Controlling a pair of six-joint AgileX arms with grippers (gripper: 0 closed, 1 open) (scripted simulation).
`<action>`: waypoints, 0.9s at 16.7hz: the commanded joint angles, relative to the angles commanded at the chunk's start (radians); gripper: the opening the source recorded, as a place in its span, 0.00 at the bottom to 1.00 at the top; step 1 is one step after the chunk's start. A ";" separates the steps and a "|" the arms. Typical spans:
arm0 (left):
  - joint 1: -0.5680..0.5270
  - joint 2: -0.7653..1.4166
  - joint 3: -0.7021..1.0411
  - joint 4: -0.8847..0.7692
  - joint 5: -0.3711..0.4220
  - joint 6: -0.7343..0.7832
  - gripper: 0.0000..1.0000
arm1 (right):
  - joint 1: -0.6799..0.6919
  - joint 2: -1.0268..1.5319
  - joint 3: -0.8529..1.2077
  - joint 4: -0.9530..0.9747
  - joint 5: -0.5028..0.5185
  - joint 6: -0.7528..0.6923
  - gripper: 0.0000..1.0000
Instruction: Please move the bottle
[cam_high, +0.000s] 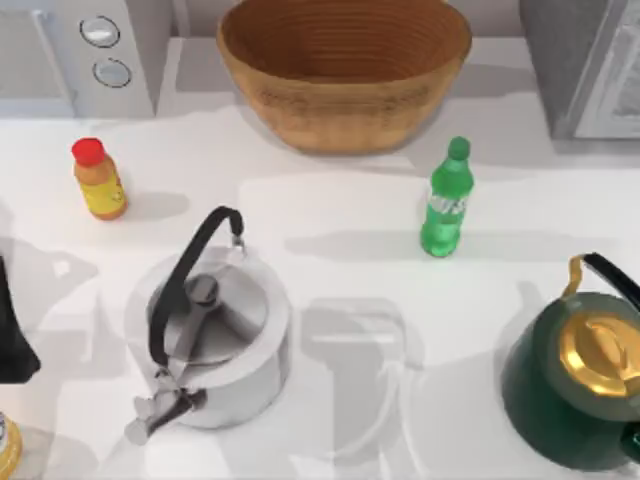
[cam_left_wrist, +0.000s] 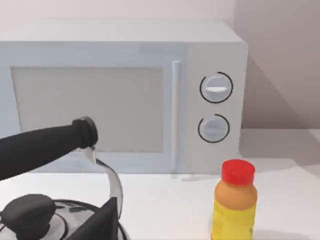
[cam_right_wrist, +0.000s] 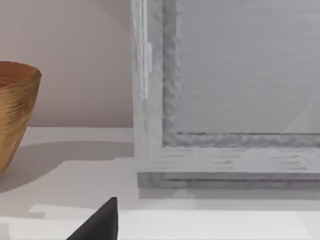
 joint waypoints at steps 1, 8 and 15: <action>0.000 0.000 0.000 0.000 0.000 0.000 1.00 | 0.000 0.000 0.000 0.000 0.000 0.000 1.00; 0.000 0.000 0.000 0.000 0.000 0.000 1.00 | 0.057 0.208 0.214 0.052 -0.145 0.015 1.00; 0.000 0.000 0.000 0.000 0.000 0.000 1.00 | 0.079 0.883 0.630 0.050 -0.268 -0.072 1.00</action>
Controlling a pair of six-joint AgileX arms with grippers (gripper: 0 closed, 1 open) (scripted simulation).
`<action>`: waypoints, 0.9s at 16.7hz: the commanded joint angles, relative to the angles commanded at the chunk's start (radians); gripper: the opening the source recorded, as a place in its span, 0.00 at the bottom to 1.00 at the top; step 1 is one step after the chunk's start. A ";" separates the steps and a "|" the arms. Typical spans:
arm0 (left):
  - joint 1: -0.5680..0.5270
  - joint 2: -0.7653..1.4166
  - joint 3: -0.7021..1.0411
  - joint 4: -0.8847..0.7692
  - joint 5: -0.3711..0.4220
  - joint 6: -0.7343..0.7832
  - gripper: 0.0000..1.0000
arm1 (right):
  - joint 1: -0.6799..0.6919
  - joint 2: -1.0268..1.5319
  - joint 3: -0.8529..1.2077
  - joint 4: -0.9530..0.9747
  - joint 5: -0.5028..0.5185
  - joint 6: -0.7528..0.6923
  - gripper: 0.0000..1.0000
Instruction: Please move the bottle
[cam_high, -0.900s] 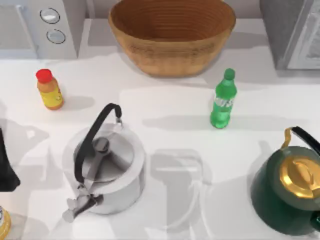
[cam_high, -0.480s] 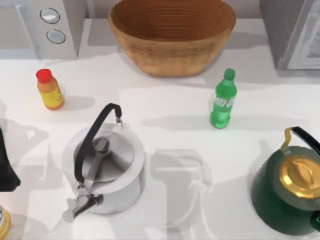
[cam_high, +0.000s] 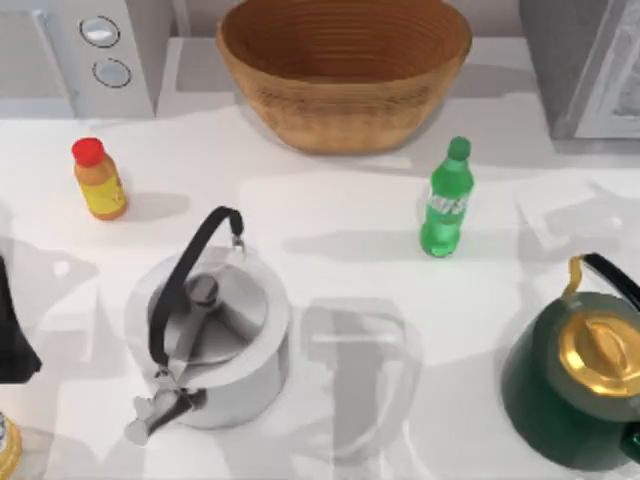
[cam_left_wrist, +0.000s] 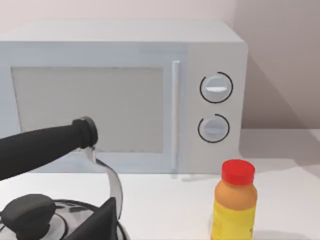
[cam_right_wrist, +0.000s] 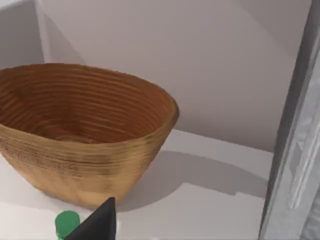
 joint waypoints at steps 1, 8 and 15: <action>0.000 0.000 0.000 0.000 0.000 0.000 1.00 | 0.018 0.111 0.031 -0.006 -0.022 -0.025 1.00; 0.000 0.000 0.000 0.000 0.000 0.000 1.00 | 0.149 0.609 0.090 0.034 -0.160 -0.175 1.00; 0.000 0.000 0.000 0.000 0.000 0.000 1.00 | 0.149 0.664 0.073 0.124 -0.171 -0.246 1.00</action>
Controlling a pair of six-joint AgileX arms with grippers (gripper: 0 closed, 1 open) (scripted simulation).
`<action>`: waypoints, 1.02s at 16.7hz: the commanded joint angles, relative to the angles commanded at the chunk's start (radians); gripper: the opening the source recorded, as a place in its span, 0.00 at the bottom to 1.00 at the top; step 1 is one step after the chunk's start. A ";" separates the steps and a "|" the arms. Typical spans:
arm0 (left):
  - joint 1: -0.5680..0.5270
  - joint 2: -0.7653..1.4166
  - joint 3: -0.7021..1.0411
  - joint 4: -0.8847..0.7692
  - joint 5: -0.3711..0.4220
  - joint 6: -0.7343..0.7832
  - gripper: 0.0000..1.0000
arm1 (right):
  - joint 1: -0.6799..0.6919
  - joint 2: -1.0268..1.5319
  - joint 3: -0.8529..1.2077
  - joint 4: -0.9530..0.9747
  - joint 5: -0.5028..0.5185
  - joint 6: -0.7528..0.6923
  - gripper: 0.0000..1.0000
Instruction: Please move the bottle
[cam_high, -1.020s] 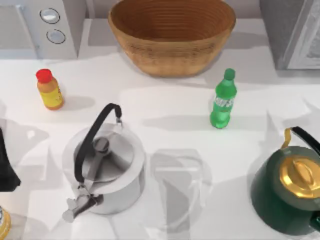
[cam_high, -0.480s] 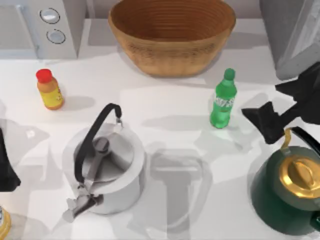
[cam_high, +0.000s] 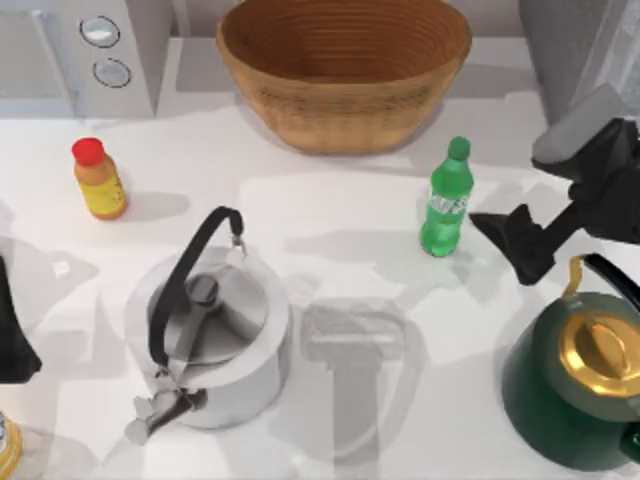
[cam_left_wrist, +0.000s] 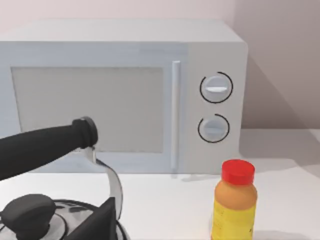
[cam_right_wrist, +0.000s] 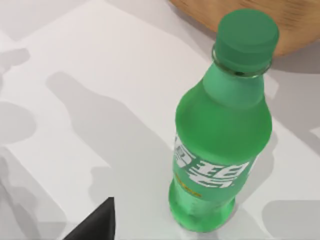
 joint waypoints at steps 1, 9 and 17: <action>0.000 0.000 0.000 0.000 0.000 0.000 1.00 | 0.000 0.000 0.000 0.000 0.000 0.000 1.00; 0.000 0.000 0.000 0.000 0.000 0.000 1.00 | 0.014 0.156 0.157 0.009 0.015 0.015 1.00; 0.000 0.000 0.000 0.000 0.000 0.000 1.00 | 0.111 0.397 0.214 0.213 0.093 0.077 1.00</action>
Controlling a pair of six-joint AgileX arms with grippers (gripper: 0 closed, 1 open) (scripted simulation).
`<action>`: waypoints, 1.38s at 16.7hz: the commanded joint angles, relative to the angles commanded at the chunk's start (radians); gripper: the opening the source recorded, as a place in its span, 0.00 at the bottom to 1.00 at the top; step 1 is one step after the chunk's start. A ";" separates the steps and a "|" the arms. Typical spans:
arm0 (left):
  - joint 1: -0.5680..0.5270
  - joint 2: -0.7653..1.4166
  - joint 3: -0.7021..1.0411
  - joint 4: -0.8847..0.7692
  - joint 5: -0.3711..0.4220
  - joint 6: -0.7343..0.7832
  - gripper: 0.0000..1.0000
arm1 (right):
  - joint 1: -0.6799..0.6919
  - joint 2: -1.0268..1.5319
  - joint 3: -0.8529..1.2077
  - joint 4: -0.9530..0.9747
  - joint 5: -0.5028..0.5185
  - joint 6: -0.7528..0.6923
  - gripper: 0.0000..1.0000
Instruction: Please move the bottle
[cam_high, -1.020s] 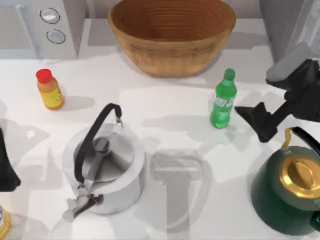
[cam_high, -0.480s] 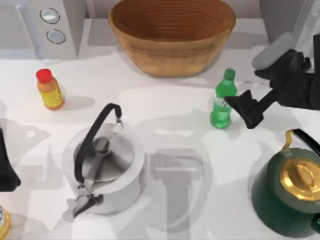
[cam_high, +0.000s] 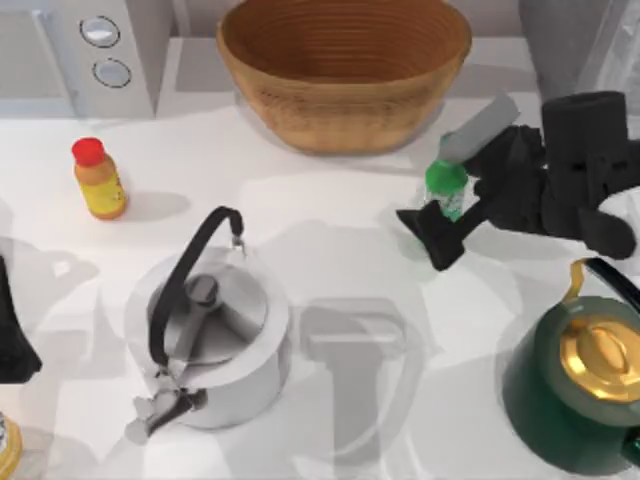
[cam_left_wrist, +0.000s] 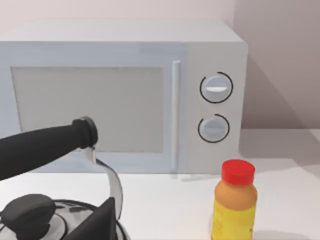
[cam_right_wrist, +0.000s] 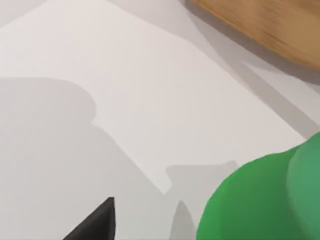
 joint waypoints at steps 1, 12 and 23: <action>0.000 0.000 0.000 0.000 0.000 0.000 1.00 | 0.006 0.008 -0.006 0.014 0.005 0.004 1.00; 0.000 0.000 0.000 0.000 0.000 0.000 1.00 | 0.008 0.011 -0.009 0.020 0.007 0.005 0.47; 0.000 0.000 0.000 0.000 0.000 0.000 1.00 | 0.008 0.011 -0.009 0.020 0.007 0.005 0.00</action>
